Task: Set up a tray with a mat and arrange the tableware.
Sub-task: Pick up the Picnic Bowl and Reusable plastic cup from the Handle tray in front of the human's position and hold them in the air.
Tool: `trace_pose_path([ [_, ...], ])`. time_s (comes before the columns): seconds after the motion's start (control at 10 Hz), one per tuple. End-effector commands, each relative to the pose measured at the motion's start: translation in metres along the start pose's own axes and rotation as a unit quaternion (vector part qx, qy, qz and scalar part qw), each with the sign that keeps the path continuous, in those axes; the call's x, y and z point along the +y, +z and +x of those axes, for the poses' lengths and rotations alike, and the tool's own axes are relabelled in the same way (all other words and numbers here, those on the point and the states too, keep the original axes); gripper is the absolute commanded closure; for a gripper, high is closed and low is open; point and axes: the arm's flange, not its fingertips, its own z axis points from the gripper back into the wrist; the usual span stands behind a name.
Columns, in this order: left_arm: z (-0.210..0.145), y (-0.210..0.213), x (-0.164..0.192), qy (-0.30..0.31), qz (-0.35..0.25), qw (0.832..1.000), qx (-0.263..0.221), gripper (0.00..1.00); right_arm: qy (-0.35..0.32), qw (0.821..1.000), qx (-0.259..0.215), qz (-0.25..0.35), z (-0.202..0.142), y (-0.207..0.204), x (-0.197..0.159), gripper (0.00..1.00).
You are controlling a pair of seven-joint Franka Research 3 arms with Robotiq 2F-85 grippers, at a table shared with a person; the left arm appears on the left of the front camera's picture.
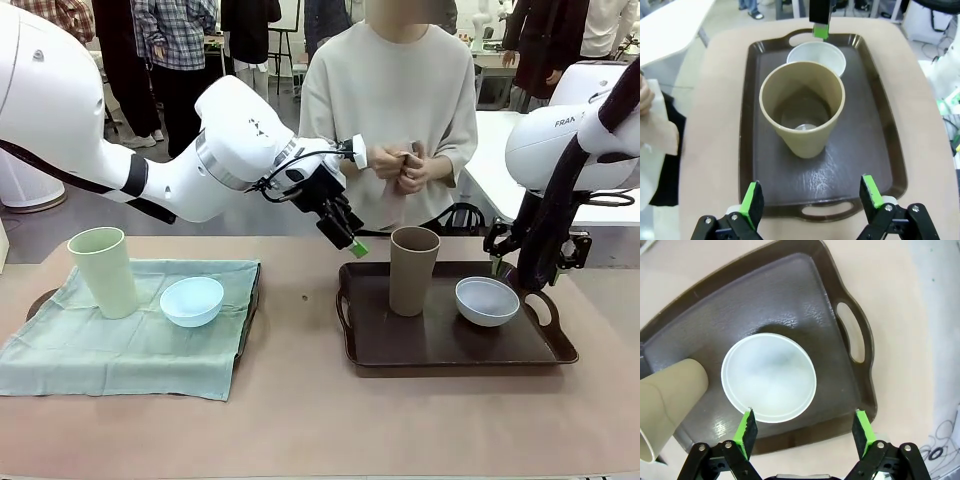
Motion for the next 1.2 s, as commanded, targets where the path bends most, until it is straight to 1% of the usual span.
trace_pose_path([
  [0.0, 0.006, -0.003, 0.001, -0.018, 0.009, 1.0, -0.008, 0.0, 0.01, 1.0, 0.001, -0.001, -0.001, -0.001, 0.001, 0.02],
  [0.3, 0.006, -0.003, 0.001, -0.018, 0.009, 1.0, -0.008, 0.0, 0.003, 1.0, 0.0, 0.0, -0.001, 0.0, 0.001, 0.02],
  [0.4, 0.007, -0.001, -0.001, -0.007, 0.002, 1.0, -0.004, 0.0, 0.012, 1.0, -0.007, 0.001, 0.004, -0.004, 0.003, 0.02],
  [0.6, -0.005, -0.009, -0.003, -0.013, 0.014, 0.999, -0.033, 0.0, 0.008, 1.0, -0.007, 0.014, 0.008, -0.013, -0.003, 0.02],
  [0.7, -0.017, -0.013, -0.005, -0.009, 0.015, 0.998, -0.054, 0.0, 0.016, 1.0, -0.011, 0.018, 0.008, -0.018, -0.007, 0.02],
  [0.8, -0.029, -0.02, -0.002, -0.005, 0.001, 0.998, -0.068, 0.0, 0.027, 0.999, -0.017, 0.025, 0.012, -0.027, -0.008, 0.02],
  [1.0, -0.041, -0.031, 0.002, -0.006, -0.006, 0.997, -0.08, 0.0, 0.041, 0.999, -0.017, 0.03, 0.013, -0.039, -0.008, 0.02],
  [1.1, -0.047, -0.04, 0.0, -0.005, -0.013, 0.997, -0.079, 0.0, 0.051, 0.998, -0.018, 0.032, 0.011, -0.044, -0.009, 0.02],
])
